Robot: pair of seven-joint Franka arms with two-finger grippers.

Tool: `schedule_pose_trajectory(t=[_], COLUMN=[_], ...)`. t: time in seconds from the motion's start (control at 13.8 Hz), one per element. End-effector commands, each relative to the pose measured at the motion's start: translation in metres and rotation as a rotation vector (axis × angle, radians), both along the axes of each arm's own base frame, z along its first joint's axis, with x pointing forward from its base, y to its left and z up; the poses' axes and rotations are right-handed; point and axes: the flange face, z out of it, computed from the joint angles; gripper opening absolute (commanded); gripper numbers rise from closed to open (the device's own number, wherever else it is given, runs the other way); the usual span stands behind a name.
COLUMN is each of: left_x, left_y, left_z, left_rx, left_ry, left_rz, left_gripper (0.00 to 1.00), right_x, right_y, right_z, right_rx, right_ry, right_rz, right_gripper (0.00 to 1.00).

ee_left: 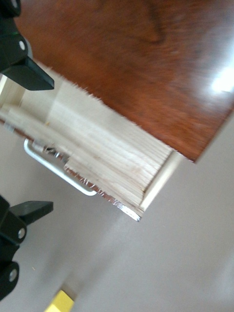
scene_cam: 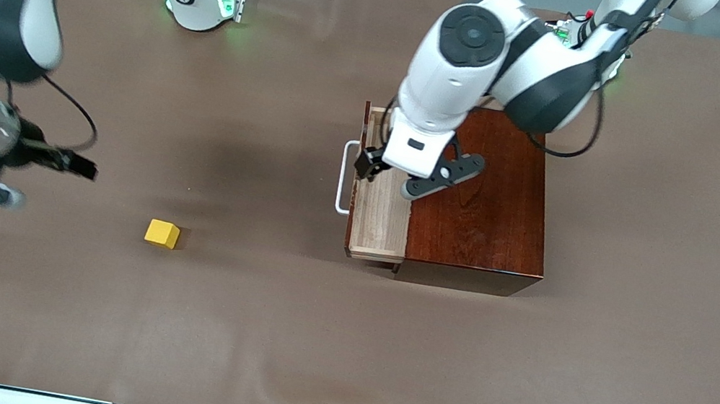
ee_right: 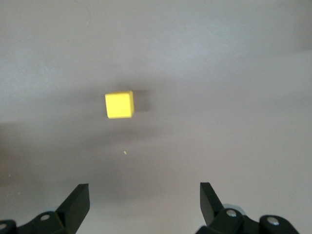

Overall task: Open drawer, take yellow block, close drawer
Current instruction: 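Push the drawer shut into the box with the left gripper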

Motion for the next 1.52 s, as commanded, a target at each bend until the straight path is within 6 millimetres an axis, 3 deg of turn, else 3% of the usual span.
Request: schedule_pose_trajectory(t=[0.0,0.07,0.22,0.51,0.87,1.01,1.16,1.44], left_x=[-0.007,-0.014,-0.024,-0.029,-0.017,-0.017,-0.019,-0.019], left_y=[-0.032,-0.045,-0.059,-0.067,-0.09,-0.098,-0.1,-0.093], left_z=[-0.016,-0.026,-0.042,-0.046,-0.084,-0.1,-0.116,-0.128], left_rx=[-0.044,-0.052,-0.047,-0.07,-0.105,-0.106,-0.084,-0.031], left_ry=[0.033,0.042,0.075,0.137,0.18,0.192,0.21,0.208], left_rz=[0.213,0.256,0.336,0.515,0.817,0.863,0.901,0.943], left_gripper=[1.0,1.0,1.0,1.0,1.0,1.0,1.0,1.0], right_x=[-0.05,-0.056,-0.07,-0.079,-0.078,-0.075,-0.076,-0.076], right_y=[-0.023,-0.034,-0.035,-0.031,-0.016,-0.015,-0.018,-0.022], right_z=[0.024,0.033,0.057,0.101,0.104,0.11,0.113,0.118], right_rx=[-0.005,-0.005,-0.002,-0.001,-0.001,-0.002,-0.001,-0.001], right_ry=[-0.038,-0.046,-0.011,0.042,0.034,0.016,0.011,0.001], right_rz=[-0.022,-0.04,-0.044,-0.036,-0.016,-0.014,-0.023,-0.029], right_gripper=[1.0,1.0,1.0,1.0,1.0,1.0,1.0,1.0])
